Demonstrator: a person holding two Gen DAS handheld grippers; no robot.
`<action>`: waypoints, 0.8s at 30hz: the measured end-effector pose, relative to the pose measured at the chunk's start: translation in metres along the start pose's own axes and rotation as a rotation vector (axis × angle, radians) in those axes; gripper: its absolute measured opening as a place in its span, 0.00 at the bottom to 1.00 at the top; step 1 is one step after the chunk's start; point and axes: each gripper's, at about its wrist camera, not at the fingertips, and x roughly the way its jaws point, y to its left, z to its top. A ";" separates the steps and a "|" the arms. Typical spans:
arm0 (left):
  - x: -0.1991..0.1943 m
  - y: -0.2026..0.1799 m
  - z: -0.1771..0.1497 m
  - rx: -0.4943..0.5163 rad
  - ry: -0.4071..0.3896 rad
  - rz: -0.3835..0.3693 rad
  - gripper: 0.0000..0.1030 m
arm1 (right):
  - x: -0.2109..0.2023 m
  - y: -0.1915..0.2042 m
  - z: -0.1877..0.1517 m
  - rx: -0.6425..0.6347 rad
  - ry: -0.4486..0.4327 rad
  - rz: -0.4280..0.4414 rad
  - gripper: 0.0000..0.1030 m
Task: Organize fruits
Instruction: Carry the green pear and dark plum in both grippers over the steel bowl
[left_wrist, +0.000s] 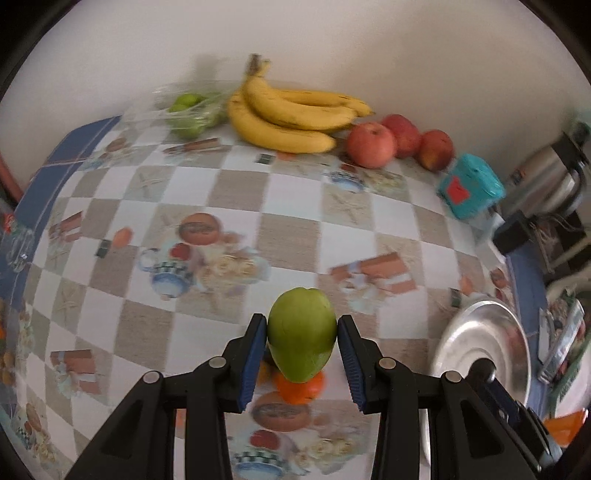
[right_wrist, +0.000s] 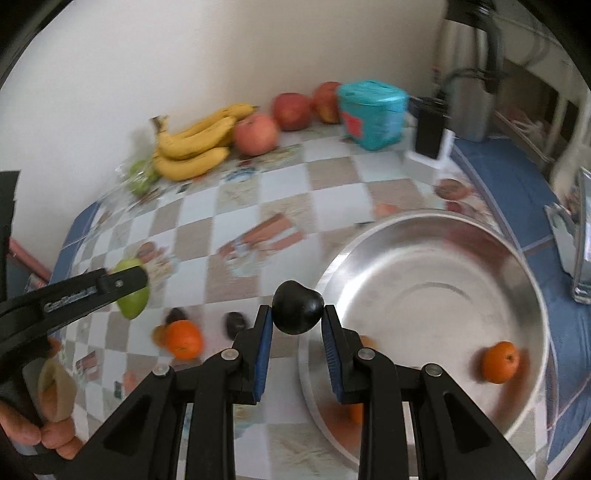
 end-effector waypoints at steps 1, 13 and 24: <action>0.000 -0.005 -0.001 0.008 0.004 -0.012 0.41 | -0.001 -0.006 0.000 0.014 0.000 -0.005 0.27; 0.000 -0.085 -0.030 0.221 0.006 -0.092 0.41 | -0.020 -0.086 0.001 0.192 -0.031 -0.133 0.27; 0.005 -0.143 -0.050 0.381 -0.071 -0.179 0.41 | -0.022 -0.125 -0.005 0.267 -0.065 -0.180 0.27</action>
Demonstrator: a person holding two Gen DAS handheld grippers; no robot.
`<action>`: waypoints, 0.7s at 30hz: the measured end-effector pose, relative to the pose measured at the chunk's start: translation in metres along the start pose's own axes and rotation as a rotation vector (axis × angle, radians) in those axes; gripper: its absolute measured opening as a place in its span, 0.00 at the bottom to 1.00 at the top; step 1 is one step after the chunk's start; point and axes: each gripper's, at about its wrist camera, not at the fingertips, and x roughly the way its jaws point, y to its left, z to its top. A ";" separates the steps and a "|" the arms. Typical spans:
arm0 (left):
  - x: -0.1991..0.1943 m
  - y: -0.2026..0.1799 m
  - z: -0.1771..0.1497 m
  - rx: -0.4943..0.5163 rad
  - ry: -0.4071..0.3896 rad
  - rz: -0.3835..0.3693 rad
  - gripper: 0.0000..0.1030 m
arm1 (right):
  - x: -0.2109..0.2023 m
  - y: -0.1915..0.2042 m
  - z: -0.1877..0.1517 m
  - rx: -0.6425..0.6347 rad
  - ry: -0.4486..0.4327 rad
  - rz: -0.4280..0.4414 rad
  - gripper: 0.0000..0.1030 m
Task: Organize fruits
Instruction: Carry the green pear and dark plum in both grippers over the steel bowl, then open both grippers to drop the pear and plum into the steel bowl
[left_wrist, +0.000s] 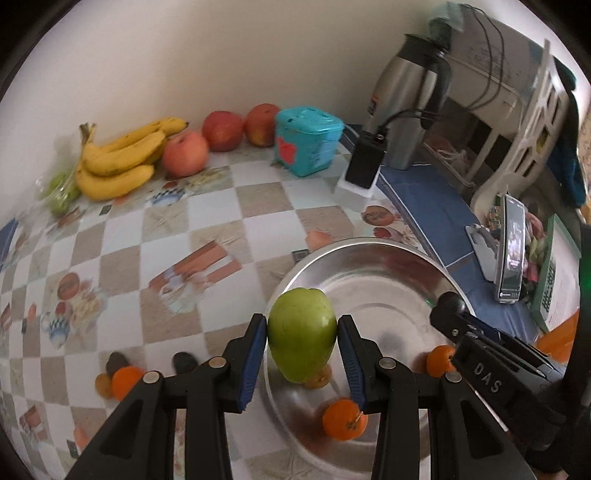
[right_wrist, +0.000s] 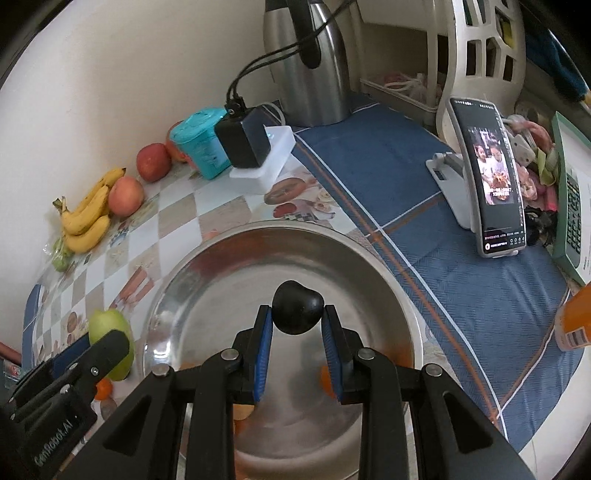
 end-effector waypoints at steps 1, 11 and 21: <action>0.003 -0.002 -0.001 0.005 -0.003 -0.003 0.41 | 0.002 0.000 0.000 -0.001 0.002 0.000 0.27; 0.027 -0.008 -0.010 0.030 0.013 0.011 0.41 | 0.023 0.002 -0.005 -0.024 0.038 -0.019 0.28; 0.023 -0.007 -0.011 0.031 -0.005 0.026 0.42 | 0.029 0.001 -0.009 -0.028 0.074 -0.031 0.28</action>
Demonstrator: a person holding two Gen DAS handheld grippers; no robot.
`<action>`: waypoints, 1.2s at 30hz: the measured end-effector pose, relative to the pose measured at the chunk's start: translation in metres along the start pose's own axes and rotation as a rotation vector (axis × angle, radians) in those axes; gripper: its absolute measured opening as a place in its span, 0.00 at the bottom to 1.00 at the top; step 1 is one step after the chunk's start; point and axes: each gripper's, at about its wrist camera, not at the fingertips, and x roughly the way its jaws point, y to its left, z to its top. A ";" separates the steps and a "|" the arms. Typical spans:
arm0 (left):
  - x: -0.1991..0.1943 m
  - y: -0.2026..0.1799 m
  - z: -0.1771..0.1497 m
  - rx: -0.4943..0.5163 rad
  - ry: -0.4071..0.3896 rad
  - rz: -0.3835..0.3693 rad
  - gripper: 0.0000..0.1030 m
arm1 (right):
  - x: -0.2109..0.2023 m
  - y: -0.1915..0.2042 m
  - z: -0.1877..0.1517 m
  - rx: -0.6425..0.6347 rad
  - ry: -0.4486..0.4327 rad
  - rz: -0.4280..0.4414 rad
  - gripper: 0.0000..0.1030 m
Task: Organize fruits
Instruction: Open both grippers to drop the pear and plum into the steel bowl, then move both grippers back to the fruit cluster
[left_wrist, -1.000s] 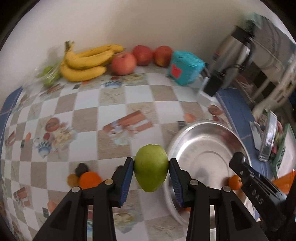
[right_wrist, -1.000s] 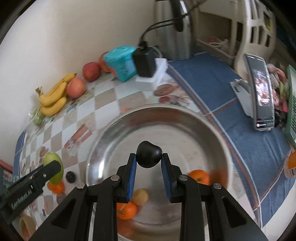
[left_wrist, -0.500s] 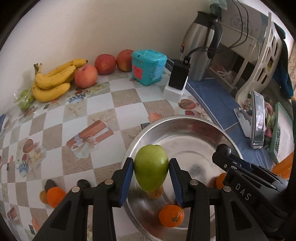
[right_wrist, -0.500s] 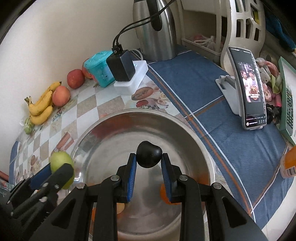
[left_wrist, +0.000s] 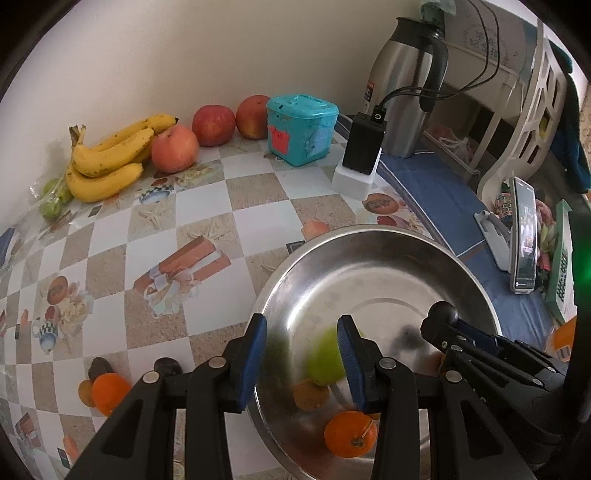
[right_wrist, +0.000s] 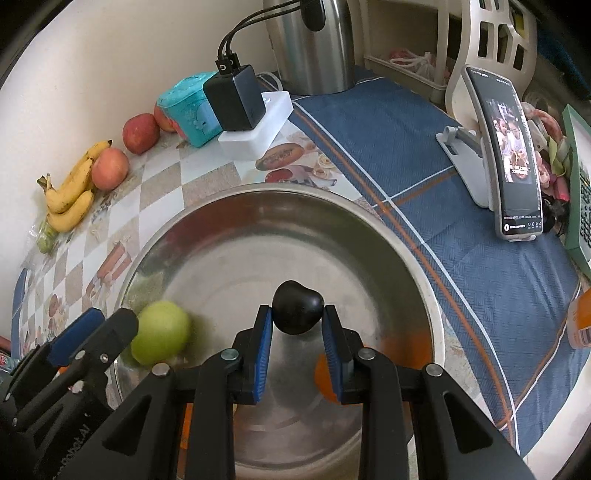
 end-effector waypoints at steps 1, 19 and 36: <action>0.000 0.000 0.000 0.001 -0.001 0.000 0.42 | 0.000 0.000 0.000 -0.001 -0.001 -0.001 0.28; -0.021 0.016 0.006 -0.051 0.006 0.009 0.63 | -0.023 0.012 0.004 -0.047 -0.063 -0.001 0.54; -0.027 0.094 -0.011 -0.285 0.121 0.144 0.63 | -0.024 0.025 -0.002 -0.105 -0.031 0.012 0.55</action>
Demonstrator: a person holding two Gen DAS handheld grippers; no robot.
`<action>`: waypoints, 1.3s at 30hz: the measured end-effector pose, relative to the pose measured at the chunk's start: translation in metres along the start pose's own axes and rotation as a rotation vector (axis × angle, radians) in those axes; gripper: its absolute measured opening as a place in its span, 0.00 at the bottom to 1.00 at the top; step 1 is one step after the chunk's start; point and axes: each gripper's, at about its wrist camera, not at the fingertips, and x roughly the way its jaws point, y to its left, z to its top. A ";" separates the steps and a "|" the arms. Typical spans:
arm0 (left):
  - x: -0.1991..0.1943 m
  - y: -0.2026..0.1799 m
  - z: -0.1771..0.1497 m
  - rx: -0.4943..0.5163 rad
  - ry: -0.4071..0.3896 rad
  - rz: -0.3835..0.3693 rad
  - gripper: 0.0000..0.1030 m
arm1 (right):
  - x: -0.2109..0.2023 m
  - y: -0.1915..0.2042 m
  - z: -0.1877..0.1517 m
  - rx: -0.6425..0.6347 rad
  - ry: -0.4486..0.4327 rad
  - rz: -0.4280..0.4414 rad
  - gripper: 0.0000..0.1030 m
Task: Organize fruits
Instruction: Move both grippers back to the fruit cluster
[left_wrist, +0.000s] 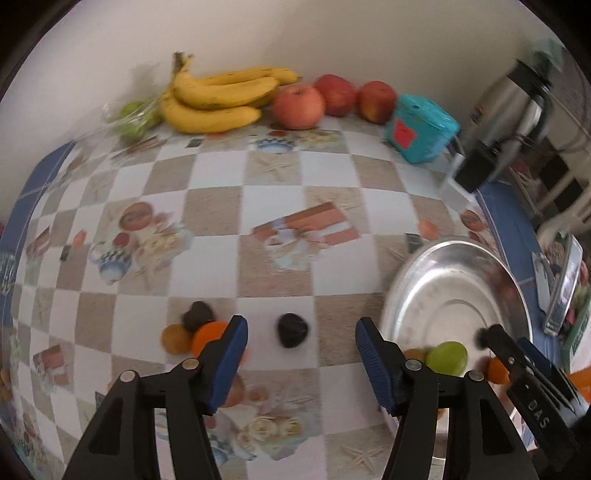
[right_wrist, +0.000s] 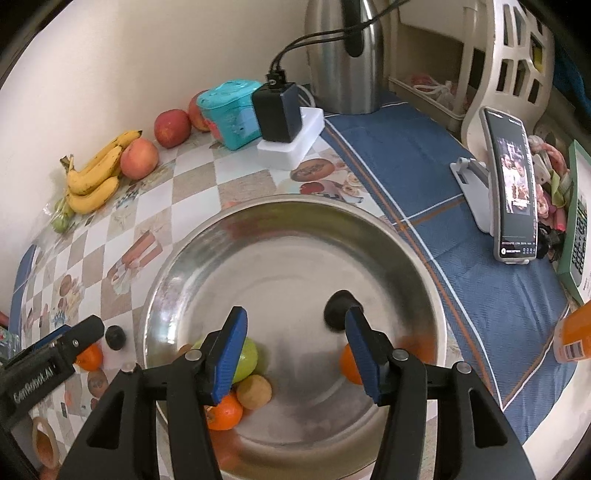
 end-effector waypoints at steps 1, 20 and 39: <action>0.000 0.003 0.001 -0.009 0.000 0.002 0.63 | -0.001 0.002 0.000 -0.008 -0.001 0.002 0.55; 0.005 0.026 0.002 -0.084 0.034 0.034 0.83 | 0.001 0.020 -0.005 -0.071 0.011 0.008 0.55; 0.013 0.041 -0.003 -0.141 0.044 0.087 1.00 | 0.009 0.020 -0.010 -0.060 0.023 0.016 0.99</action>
